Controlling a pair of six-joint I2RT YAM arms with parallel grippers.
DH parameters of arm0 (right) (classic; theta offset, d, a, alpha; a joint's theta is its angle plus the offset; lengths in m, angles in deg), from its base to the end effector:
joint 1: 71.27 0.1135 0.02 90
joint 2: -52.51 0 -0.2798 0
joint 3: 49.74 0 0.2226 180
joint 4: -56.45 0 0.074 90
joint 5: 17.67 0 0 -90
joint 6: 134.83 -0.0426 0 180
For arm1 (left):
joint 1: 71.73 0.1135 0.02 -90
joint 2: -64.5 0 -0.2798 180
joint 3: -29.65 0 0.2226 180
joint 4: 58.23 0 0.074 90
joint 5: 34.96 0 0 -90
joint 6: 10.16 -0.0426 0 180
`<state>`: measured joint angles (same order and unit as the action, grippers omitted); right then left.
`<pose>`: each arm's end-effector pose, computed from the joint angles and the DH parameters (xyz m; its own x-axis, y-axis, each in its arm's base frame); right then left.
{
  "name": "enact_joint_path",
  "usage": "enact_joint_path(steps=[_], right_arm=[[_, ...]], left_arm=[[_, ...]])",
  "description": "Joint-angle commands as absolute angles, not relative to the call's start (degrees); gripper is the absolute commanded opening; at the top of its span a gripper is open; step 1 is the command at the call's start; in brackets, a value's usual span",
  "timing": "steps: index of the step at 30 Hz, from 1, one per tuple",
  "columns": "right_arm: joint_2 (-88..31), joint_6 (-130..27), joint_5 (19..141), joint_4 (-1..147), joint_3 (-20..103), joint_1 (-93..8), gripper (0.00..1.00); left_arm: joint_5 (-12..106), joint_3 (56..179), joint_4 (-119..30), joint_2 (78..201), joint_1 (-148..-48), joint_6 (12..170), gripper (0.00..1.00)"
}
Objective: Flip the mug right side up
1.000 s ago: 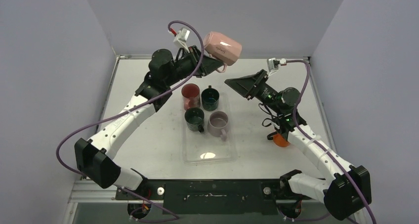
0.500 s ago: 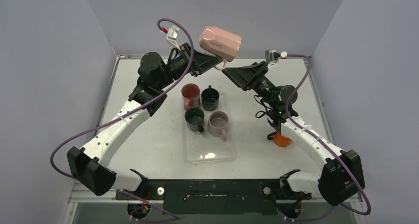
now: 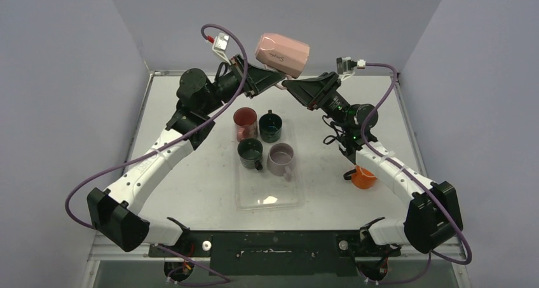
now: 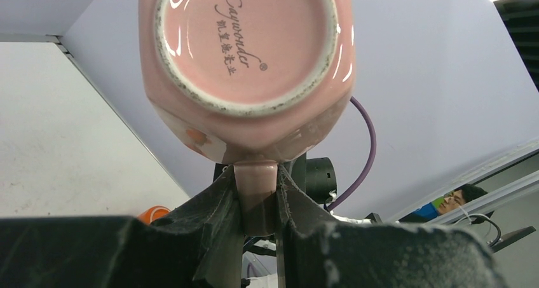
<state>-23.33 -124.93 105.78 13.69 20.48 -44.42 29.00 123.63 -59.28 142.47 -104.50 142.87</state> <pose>0.2217 0.1386 0.4291 -0.6648 0.5847 -0.4649 -0.6628 -0.1748 0.7281 0.2278 -0.1689 0.4815 -0.6361 -0.5429 -0.5484 0.6005 0.0981 -0.7936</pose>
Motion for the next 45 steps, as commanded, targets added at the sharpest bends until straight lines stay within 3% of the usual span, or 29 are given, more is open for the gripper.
enact_joint_path(steps=[1,5,7,10,13,19,22,29,39,45], right_arm=[[-24.6,-124.5,106.2,10.0,23.3,-43.1,0.29],[-26.1,-123.9,106.2,11.3,24.4,-42.4,0.32],[-26.2,-123.9,105.4,10.7,23.9,-42.4,0.25],[-26.3,-123.0,105.2,10.3,23.9,-42.3,0.07],[-25.0,-119.9,104.2,10.1,23.1,-42.2,0.05],[-18.8,-102.9,101.8,17.8,21.7,-40.7,0.05],[-16.7,-99.6,102.0,18.7,20.8,-40.4,0.05],[-13.3,-97.5,100.8,21.0,19.3,-40.1,0.05],[-8.7,-91.5,102.6,32.8,17.3,-36.0,0.05],[-5.3,-90.8,101.3,38.3,12.1,-32.5,0.05]], left_arm=[[26.8,124.7,-71.2,140.2,-104.7,144.0,0.00],[24.9,124.7,-72.7,140.2,-104.9,143.5,0.00],[24.6,124.4,-72.8,139.9,-104.9,143.0,0.00],[23.8,123.8,-73.2,139.4,-104.9,142.2,0.00],[23.6,122.7,-73.3,138.6,-104.8,141.3,0.00],[24.5,118.9,-74.6,136.1,-104.7,139.1,0.42],[24.4,116.6,-76.6,135.2,-104.4,138.9,0.49],[25.1,110.5,-77.8,131.8,-102.5,136.6,0.54],[30.2,105.2,-60.6,123.8,-98.3,120.7,0.58],[35.2,104.6,-58.0,120.5,-98.1,115.6,0.58]])
